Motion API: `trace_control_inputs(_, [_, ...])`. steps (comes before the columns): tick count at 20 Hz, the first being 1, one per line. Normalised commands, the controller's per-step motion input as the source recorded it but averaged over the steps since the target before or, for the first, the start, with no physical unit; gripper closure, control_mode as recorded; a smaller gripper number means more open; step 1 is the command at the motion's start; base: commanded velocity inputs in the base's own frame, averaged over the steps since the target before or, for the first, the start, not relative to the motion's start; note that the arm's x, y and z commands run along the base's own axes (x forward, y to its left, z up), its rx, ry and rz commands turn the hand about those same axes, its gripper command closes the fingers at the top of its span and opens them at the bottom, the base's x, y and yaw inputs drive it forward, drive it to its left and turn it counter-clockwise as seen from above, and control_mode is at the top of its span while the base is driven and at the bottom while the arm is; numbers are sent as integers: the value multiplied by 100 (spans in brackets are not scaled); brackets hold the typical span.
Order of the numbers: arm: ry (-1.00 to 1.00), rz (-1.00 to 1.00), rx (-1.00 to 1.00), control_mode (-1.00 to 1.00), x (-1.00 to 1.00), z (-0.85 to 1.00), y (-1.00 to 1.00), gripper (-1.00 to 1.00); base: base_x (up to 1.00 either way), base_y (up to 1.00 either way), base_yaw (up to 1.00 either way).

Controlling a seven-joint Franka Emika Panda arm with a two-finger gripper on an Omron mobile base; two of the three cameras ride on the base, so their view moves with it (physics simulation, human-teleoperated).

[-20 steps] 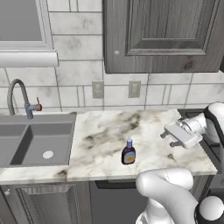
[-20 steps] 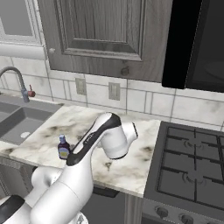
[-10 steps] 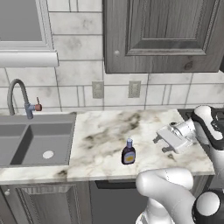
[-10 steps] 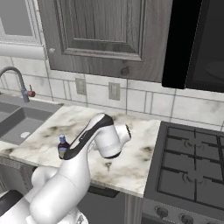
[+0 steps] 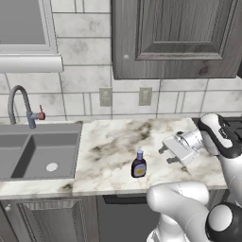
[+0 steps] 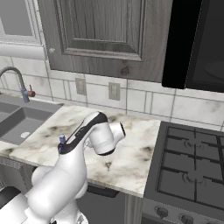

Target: Place the condiment bottle and condiment bottle from the counter to the top shelf of the fridge. If the existing items in the fridge are on the top shelf, move them to other shelves.

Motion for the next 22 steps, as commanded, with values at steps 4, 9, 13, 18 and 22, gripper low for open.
trace_control_inputs(4, [0, 0, 0, -100, 17, -12, 21, -100, 0, 0, 0])
trace_control_inputs(9, [0, 0, 0, -100, 19, -20, 16, -100, 0, 0, 0])
trace_control_inputs(13, [0, 0, 0, -100, 14, -15, 5, -100, 0, 0, 0])
trace_control_inputs(18, [0, 0, 0, -100, 7, -8, 3, -100, 0, 0, 0])
trace_control_inputs(22, [0, 0, 0, -100, 7, -8, 0, -100, 0, 0, 0])
